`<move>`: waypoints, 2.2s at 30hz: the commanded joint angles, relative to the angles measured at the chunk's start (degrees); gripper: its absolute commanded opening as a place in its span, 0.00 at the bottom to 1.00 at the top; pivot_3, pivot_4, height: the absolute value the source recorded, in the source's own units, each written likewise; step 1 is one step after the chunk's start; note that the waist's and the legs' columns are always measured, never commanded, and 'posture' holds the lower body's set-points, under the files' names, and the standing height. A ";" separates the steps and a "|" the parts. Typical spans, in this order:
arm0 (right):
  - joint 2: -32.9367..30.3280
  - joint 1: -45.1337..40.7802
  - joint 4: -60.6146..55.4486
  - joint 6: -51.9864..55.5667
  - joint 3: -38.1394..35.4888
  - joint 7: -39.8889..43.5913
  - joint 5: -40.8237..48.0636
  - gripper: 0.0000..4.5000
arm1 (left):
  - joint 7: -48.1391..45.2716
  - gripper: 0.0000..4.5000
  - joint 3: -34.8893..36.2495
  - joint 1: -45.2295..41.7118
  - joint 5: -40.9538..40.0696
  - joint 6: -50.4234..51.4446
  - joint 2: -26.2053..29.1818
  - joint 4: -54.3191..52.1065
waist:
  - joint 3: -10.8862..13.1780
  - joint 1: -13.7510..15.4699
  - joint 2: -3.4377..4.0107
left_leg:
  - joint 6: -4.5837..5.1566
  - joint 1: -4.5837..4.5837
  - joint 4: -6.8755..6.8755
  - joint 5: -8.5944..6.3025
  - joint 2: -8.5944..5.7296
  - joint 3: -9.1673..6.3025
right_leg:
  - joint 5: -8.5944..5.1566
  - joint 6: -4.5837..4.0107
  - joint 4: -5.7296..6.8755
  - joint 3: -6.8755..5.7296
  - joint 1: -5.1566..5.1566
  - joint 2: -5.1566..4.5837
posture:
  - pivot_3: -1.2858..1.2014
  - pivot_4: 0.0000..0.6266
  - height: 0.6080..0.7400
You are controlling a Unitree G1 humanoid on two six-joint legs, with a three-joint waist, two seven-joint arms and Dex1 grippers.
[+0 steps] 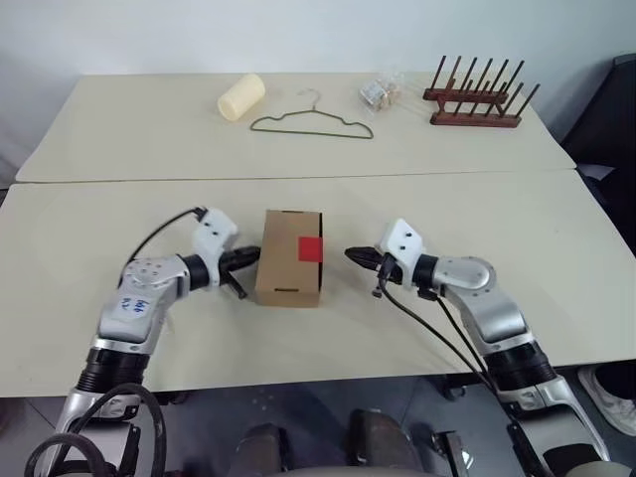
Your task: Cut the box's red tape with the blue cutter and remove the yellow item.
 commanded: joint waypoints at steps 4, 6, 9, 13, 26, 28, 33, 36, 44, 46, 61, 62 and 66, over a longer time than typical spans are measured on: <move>-2.10 -3.61 1.58 3.11 -1.91 4.92 2.49 0.01 | -2.27 0.00 -5.14 -0.86 -1.25 3.58 -3.00 -5.83 | 0.01 0.67 0.01 | 0.01 -0.02 0.27 0.00 -0.02 -0.07 | 0.00 0.00 -0.01 -0.02 0.18 -0.06 | 0.52 0.24 1.00; -4.22 -5.49 5.26 1.65 -2.46 7.26 1.80 0.01 | -2.15 0.00 -6.32 -1.36 -1.21 3.96 -4.73 -6.18 | 0.01 1.13 0.01 | 0.02 0.01 0.37 -0.01 -0.02 -0.12 | 0.01 0.02 -0.06 -0.03 0.33 -0.09 | 0.52 0.24 1.00; -5.51 -9.68 12.55 -0.72 -3.59 9.64 1.75 0.01 | -1.94 0.00 -8.10 -2.26 -0.90 4.65 -7.18 -6.34 | 0.01 1.38 0.01 | 0.03 0.03 0.43 -0.01 -0.02 -0.11 | 0.02 0.03 -0.10 -0.02 0.40 -0.09 | 0.52 0.24 1.00; -5.45 -15.80 23.90 -5.94 -3.18 11.67 -0.27 0.01 | 0.50 0.00 -9.38 -4.62 0.83 3.41 -11.72 -2.80 | 0.01 1.13 0.01 | 0.02 0.05 0.39 -0.01 -0.01 -0.09 | 0.02 0.03 -0.07 -0.03 0.37 -0.05 | 0.52 0.24 1.00; -7.72 -23.55 42.68 -22.48 -10.11 12.02 -0.07 0.01 | -3.56 0.00 -4.86 -1.60 -3.06 8.25 -3.62 -12.24 | 0.06 0.22 0.03 | 0.02 0.04 0.35 0.00 0.09 -0.15 | 0.02 0.03 -0.08 -0.09 0.38 -0.09 | 0.52 0.24 1.00; -9.17 -24.66 43.53 -24.36 -14.01 16.52 4.02 0.09 | -6.56 0.00 -2.25 -0.14 -4.69 8.32 1.38 -15.46 | 0.16 0.22 0.18 | 0.02 0.02 0.34 0.00 0.11 -0.21 | 0.02 0.03 -0.11 -0.08 0.37 -0.11 | 0.52 0.24 1.00; -13.47 -22.27 35.67 -12.59 -18.28 31.45 13.43 0.44 | -7.52 0.20 15.29 6.58 -9.69 -0.79 5.47 -17.51 | 0.21 0.39 0.24 | 0.02 0.02 0.33 -0.01 0.21 -0.37 | 0.02 0.03 -0.18 -0.11 0.43 -0.17 | 0.52 0.24 1.00; -15.49 -14.13 21.30 -5.79 -17.95 34.25 17.23 0.65 | -12.49 0.40 31.12 17.18 -16.14 -5.23 6.60 -20.17 | 0.20 0.33 0.25 | 0.00 0.02 0.26 -0.03 0.27 -0.74 | 0.02 0.03 -0.20 -0.19 0.42 -0.17 | 0.52 0.24 1.00; -11.16 7.16 -10.85 1.08 -23.56 30.04 33.46 1.00 | -20.32 0.95 62.66 44.77 -18.43 -8.59 10.69 -8.23 | 0.26 0.55 0.34 | -0.04 0.04 0.26 -0.16 0.27 -0.74 | -0.04 -0.07 -0.28 -0.37 0.46 -0.19 | 0.52 0.24 1.00; -10.50 9.54 -14.41 1.50 -23.82 29.38 35.48 1.00 | -23.24 1.00 67.08 50.83 -16.31 -13.08 12.11 0.22 | 0.23 0.68 0.29 | 0.02 0.08 0.28 -0.22 0.28 -0.77 | -0.04 -0.07 -0.32 -0.39 0.52 -0.23 | 0.52 0.24 1.00; -11.15 10.21 -17.22 -0.68 -23.27 28.26 35.41 1.00 | -26.83 1.00 60.02 47.20 -19.68 -11.29 23.05 7.62 | 0.22 1.29 0.29 | 0.17 0.13 0.24 -0.47 0.10 -0.77 | -0.07 -0.15 -0.16 -1.05 0.46 -1.00 | 0.52 0.24 1.00; -11.45 10.08 -17.27 -0.20 -22.47 28.66 35.12 1.00 | -25.70 1.00 54.54 43.67 -16.72 -13.62 23.32 9.23 | 0.23 1.29 0.30 | 0.17 0.14 0.24 -0.47 0.09 -0.78 | -0.07 -0.15 -0.13 -1.09 0.47 -0.99 | 0.52 0.24 1.00; -11.52 9.55 -17.71 -0.35 -20.67 29.32 34.41 1.00 | -22.06 1.00 40.67 32.44 -11.09 -15.23 22.97 15.03 | 0.25 1.52 0.42 | 0.20 0.16 0.23 -0.46 0.02 -0.62 | -0.05 -0.12 -0.10 -1.22 0.46 -0.93 | 0.52 0.24 1.00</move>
